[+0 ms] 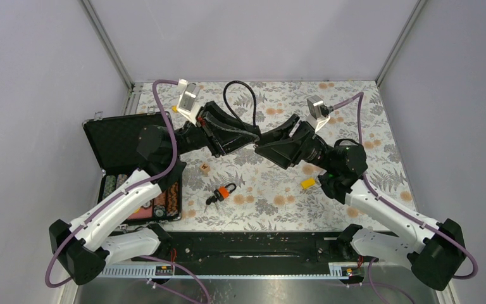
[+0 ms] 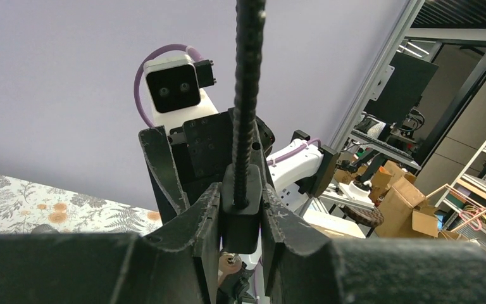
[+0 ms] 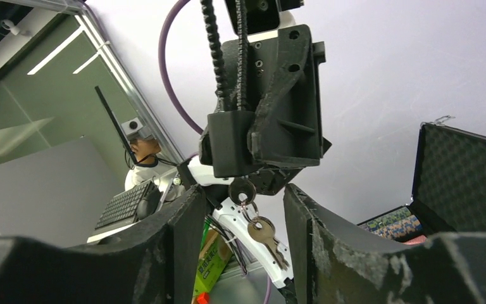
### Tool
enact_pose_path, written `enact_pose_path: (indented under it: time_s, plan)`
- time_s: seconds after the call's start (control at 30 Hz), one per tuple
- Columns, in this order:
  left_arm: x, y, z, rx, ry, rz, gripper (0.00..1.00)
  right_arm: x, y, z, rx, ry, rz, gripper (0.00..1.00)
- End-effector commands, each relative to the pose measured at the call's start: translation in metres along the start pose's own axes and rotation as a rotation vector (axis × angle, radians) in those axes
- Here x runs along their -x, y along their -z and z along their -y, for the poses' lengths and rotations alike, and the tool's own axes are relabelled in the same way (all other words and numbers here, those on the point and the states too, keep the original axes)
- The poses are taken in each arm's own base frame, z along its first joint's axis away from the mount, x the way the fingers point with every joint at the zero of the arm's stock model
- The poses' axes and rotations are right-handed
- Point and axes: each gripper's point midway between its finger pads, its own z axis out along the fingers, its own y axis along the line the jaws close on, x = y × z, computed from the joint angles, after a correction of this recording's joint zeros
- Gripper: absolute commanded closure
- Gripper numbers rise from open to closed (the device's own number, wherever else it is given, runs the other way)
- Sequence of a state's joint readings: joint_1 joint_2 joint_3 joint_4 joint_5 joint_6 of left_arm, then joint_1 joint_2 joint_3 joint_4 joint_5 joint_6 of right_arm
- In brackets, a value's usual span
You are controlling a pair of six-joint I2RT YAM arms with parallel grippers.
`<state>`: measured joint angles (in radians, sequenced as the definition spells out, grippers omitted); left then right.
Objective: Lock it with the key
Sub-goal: Lock the lock.
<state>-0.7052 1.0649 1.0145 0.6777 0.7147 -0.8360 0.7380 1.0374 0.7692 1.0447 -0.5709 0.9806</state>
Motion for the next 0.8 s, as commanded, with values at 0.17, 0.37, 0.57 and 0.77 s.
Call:
enact_pose_path:
  time_s: [0.17, 0.37, 0.57, 0.77]
  plan:
    - [0.013, -0.002, 0.017, -0.069, -0.058, 0.039, 1.00, 0.010, -0.008, -0.029, 0.132, 0.040, 0.004, 0.67]
    - [0.013, -0.001, 0.011, -0.040, -0.065, 0.046, 1.00, 0.008, -0.009, -0.025, 0.123, 0.033, -0.003, 0.94]
    - [0.010, -0.001, -0.001, 0.024, -0.063, 0.038, 1.00, 0.003, -0.009, 0.002, -0.010, 0.057, -0.023, 1.00]
    - [0.006, 0.004, -0.036, 0.225, -0.054, 0.012, 1.00, 0.000, 0.006, 0.053, -0.312, 0.189, -0.084, 1.00]
